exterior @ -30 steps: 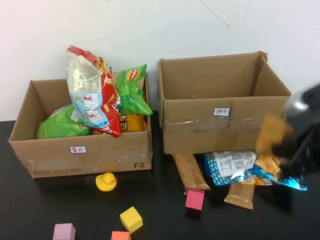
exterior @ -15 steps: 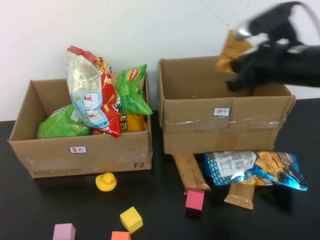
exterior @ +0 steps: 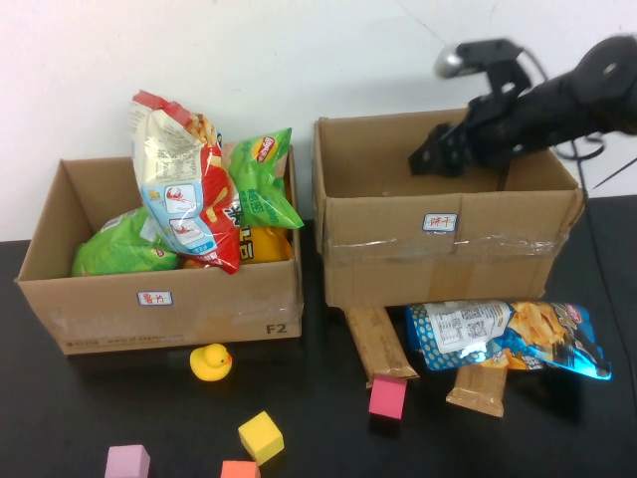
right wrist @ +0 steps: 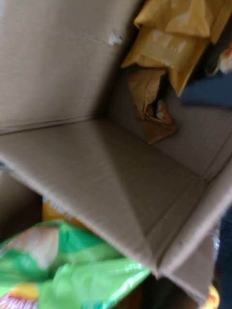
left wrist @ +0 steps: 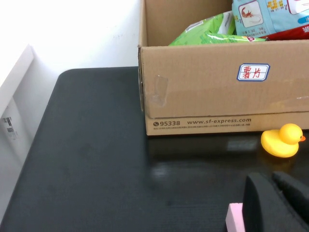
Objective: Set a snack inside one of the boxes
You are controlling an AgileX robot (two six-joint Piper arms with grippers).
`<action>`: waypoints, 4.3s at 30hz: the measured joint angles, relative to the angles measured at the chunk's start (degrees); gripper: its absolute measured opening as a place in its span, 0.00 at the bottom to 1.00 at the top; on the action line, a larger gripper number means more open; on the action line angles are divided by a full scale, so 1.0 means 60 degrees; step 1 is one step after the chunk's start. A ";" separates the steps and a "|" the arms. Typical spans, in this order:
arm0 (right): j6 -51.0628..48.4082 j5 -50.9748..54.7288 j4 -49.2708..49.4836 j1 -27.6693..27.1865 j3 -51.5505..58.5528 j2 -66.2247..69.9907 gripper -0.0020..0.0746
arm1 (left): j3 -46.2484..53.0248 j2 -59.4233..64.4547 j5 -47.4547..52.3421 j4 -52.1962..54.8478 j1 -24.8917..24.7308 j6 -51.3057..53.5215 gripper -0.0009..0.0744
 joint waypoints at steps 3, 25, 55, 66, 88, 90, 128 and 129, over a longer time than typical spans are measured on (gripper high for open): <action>-0.0100 0.0442 -0.0131 -0.0147 -0.0037 -0.0634 0.40 | 0.0000 0.0000 0.0000 0.0000 0.0000 0.0000 0.01; -0.2845 -0.0744 0.0095 -0.0164 0.7635 -1.1811 0.03 | 0.0000 0.0000 0.0000 0.0000 0.0000 0.0000 0.01; 0.3708 -0.5271 -0.5548 -0.1027 1.6234 -1.8637 0.03 | 0.0000 0.0000 0.0000 0.0000 0.0000 0.0000 0.01; 0.6974 -0.4897 -0.8078 -0.2942 1.7521 -1.9713 0.03 | 0.0000 0.0000 0.0000 -0.0007 0.0000 0.0000 0.01; 0.8110 -0.2543 -0.8014 -0.2073 1.7535 -2.0582 0.03 | 0.0000 0.0000 0.0000 -0.0023 0.0000 0.0000 0.01; 0.8113 -0.2543 -0.8014 -0.2073 1.7535 -2.0582 0.03 | 0.0000 0.0000 0.0000 -0.0023 0.0000 0.0000 0.01; 0.8143 -0.2543 -0.8000 -0.2073 1.7535 -2.0582 0.03 | 0.0000 0.0000 0.0000 -0.0023 0.0096 0.0000 0.01; 0.8143 -0.2543 -0.8000 -0.2073 1.7535 -2.0582 0.03 | 0.0000 0.0000 0.0000 -0.0023 0.0096 0.0000 0.01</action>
